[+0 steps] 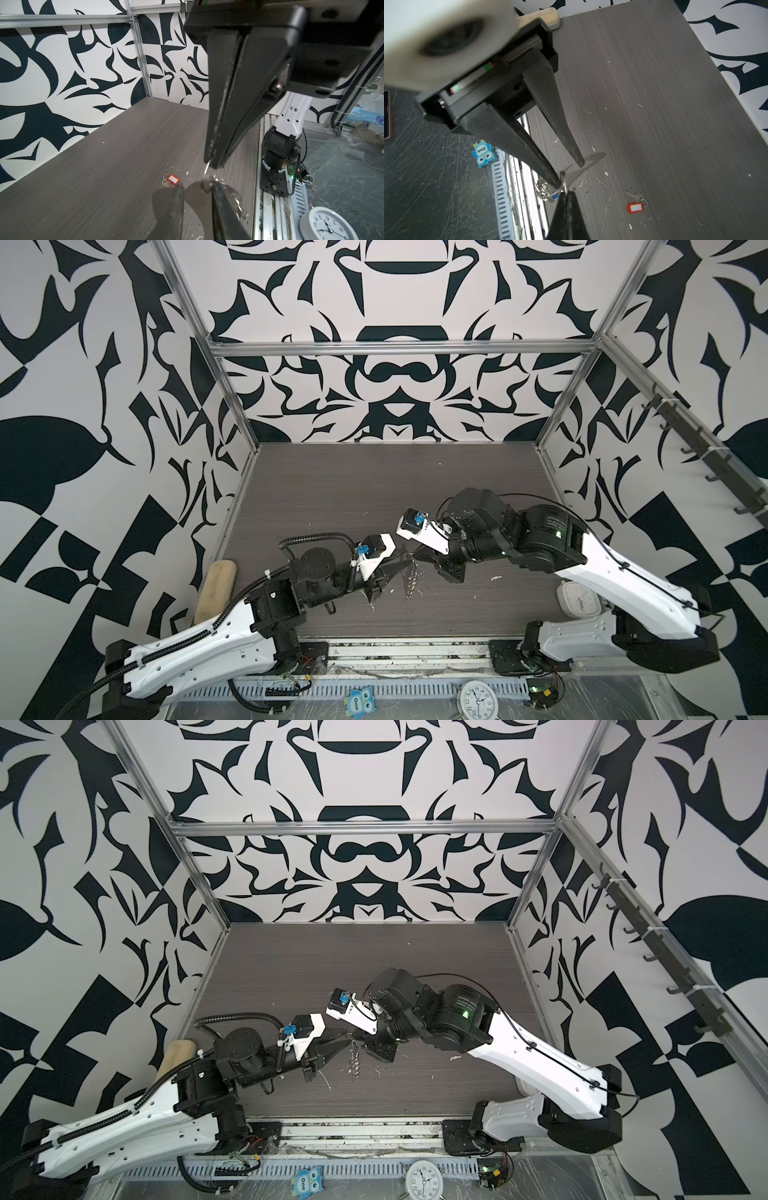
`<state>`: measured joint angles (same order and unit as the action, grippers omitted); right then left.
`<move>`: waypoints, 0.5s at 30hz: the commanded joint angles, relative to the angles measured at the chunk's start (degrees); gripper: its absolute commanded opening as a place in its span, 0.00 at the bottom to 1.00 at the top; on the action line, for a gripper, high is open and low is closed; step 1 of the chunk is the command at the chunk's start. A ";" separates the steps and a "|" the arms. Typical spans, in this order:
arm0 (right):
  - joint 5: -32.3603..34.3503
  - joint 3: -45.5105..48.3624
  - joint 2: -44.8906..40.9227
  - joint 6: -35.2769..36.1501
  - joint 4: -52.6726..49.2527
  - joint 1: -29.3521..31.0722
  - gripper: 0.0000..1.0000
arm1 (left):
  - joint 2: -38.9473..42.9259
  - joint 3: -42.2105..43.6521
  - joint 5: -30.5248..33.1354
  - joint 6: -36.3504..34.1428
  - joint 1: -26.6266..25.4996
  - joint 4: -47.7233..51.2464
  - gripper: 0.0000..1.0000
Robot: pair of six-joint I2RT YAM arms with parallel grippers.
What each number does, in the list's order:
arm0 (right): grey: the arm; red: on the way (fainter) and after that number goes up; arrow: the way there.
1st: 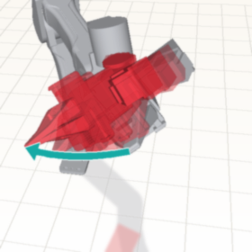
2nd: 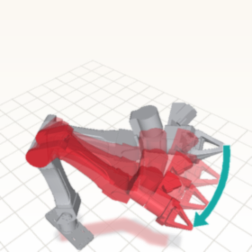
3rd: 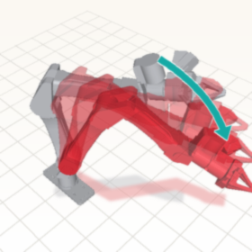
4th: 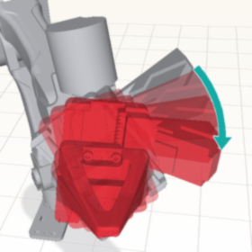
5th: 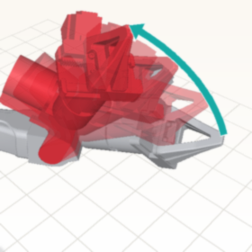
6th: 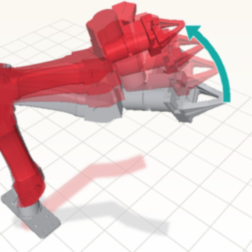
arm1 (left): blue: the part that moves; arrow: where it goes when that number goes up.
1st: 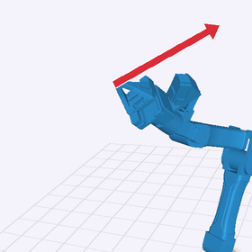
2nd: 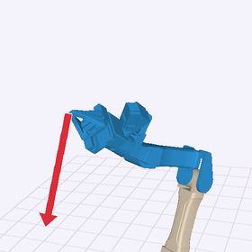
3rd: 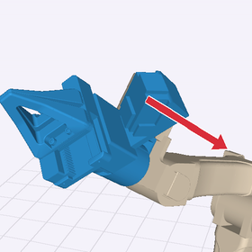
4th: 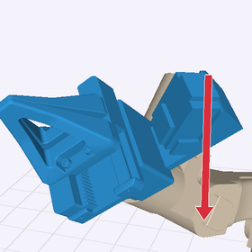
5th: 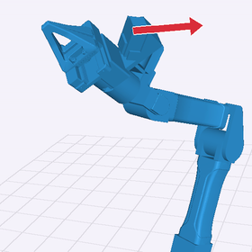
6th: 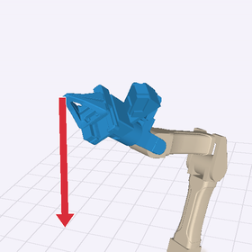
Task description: Remove the keys from the keyring
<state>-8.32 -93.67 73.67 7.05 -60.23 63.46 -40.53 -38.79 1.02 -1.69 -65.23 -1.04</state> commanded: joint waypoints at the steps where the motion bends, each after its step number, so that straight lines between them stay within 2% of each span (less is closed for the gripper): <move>1: -1.08 -1.71 0.06 -0.26 0.59 0.06 0.00 | 0.25 -2.46 -0.63 -0.15 0.43 -0.98 0.25; 4: -1.16 -1.74 0.07 -0.13 0.83 0.15 0.00 | -0.43 -2.87 -1.36 -0.33 0.37 -1.07 0.18; 8: -1.24 -1.43 0.11 -0.12 0.91 0.08 0.00 | -0.85 -3.06 -1.97 -0.33 0.38 -1.69 0.15; 12: -0.94 -1.21 -0.28 -0.15 1.55 0.08 0.00 | -1.34 -3.14 -2.88 -0.29 0.37 -1.88 0.03; 15: -0.97 -0.95 -0.51 -0.13 2.07 0.07 0.00 | -1.68 -3.14 -3.47 0.02 0.37 -2.12 0.00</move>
<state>-7.77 -93.67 74.17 7.70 -61.04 63.35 -41.87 -40.18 -1.34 -1.34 -64.95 -1.08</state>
